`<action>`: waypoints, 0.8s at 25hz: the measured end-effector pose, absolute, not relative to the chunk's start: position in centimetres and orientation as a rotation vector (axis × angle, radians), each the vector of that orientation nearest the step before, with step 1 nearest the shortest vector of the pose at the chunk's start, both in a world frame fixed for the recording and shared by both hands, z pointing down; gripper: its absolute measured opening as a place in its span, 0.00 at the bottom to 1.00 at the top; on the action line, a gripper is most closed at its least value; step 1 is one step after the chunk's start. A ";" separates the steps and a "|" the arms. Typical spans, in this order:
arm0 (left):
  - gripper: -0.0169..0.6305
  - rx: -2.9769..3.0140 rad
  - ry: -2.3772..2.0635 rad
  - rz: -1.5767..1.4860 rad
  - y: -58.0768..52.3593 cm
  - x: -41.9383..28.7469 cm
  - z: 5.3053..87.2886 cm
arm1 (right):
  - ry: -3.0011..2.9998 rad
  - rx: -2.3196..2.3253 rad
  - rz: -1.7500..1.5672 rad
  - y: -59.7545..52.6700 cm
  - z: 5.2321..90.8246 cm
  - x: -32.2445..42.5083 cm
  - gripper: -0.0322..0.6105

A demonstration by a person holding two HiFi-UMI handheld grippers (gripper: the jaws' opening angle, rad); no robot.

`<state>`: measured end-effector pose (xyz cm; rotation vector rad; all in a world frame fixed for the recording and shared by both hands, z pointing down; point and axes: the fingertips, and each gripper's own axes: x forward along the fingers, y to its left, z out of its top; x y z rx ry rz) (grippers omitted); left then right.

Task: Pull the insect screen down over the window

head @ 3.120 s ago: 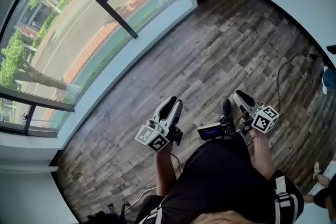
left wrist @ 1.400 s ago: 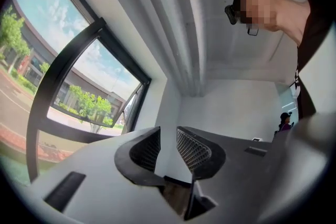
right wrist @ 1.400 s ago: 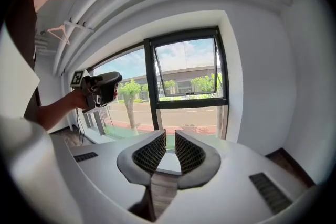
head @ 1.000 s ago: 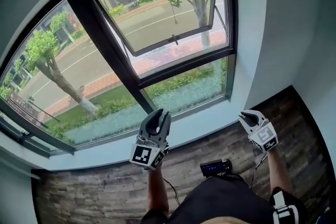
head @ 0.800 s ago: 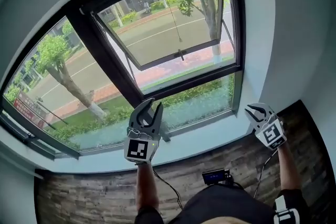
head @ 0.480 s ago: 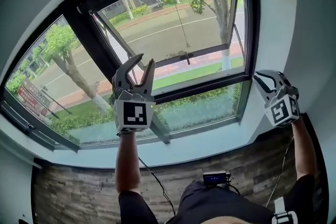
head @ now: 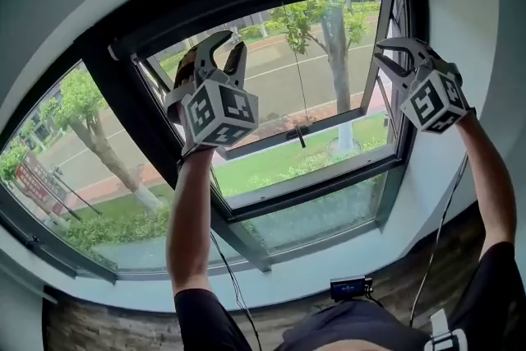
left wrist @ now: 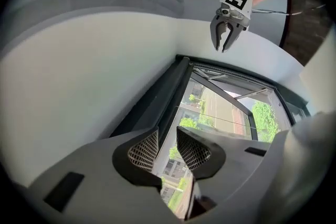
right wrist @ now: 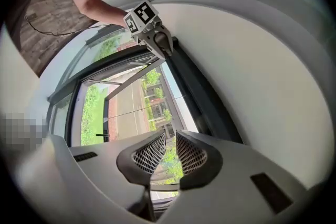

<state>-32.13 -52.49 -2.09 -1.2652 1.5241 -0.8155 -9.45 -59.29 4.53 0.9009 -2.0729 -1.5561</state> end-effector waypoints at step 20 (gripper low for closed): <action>0.14 -1.181 1.559 -1.063 -64.0 -33.4 -5.6 | -2.037 0.743 -1.736 -69.9 -3.9 -18.6 0.14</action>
